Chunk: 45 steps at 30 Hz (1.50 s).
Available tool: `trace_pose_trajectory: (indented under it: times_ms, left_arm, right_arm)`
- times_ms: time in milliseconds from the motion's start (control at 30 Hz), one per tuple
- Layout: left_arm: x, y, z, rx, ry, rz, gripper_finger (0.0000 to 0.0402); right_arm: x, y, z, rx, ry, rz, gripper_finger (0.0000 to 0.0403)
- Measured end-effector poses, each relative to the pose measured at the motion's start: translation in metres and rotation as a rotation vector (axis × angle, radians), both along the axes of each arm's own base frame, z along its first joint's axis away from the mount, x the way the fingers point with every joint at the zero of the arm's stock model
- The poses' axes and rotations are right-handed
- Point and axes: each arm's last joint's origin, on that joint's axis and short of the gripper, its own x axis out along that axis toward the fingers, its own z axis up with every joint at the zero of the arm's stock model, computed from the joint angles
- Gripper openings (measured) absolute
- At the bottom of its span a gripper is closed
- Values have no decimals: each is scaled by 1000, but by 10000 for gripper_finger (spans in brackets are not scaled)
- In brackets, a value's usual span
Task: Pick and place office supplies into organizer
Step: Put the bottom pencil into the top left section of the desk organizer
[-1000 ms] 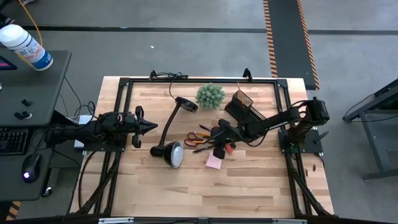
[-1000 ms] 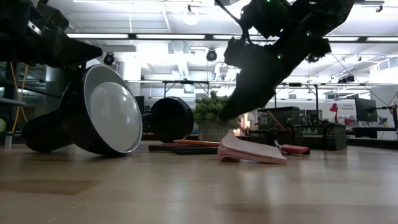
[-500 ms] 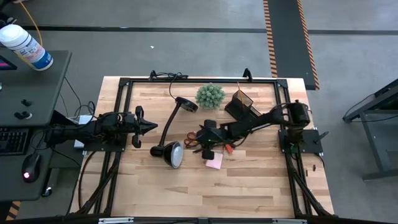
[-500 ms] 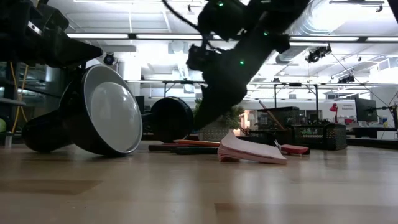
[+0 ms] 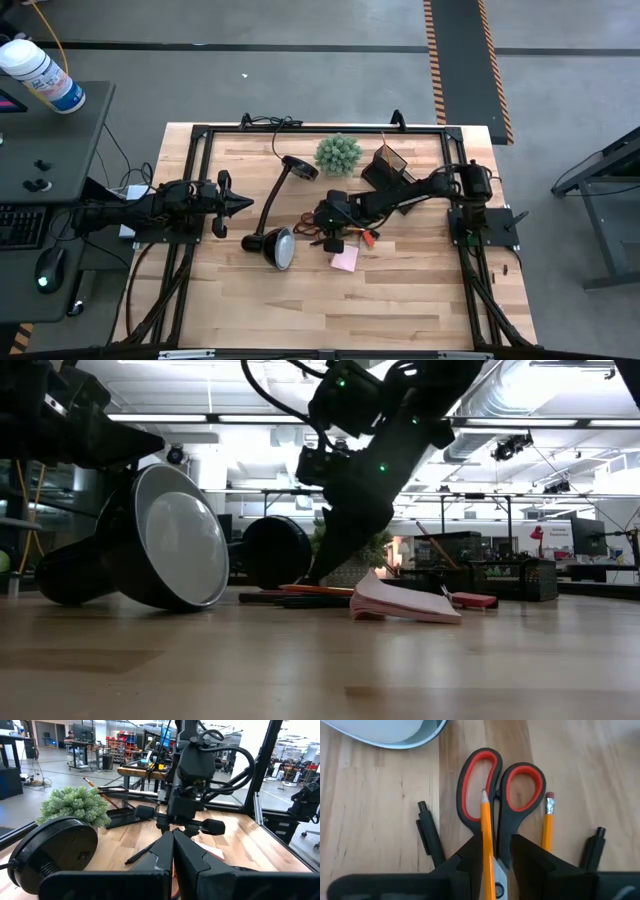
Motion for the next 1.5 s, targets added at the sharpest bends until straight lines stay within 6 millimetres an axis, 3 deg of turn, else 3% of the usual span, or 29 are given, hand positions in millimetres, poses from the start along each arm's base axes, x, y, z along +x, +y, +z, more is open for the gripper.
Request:
trace_pose_trajectory:
  times_ms: [833, 933, 1100, 1500]
  left_arm:
    - [3, 0, -3, -8, 42, 0, 1]
    - [3, 0, -3, -8, 44, 0, 1]
    - [3, 0, -4, -8, 44, 0, 1]
    - [3, 1, -4, -8, 44, 0, 1]
  right_arm:
    - [7, 1, -15, 37, -19, 5, 88]
    - [7, 1, -15, 43, -22, -2, 74]
    - [8, 1, -15, 57, -25, 6, 14]
    - [9, 1, -9, 76, -9, -12, 9]
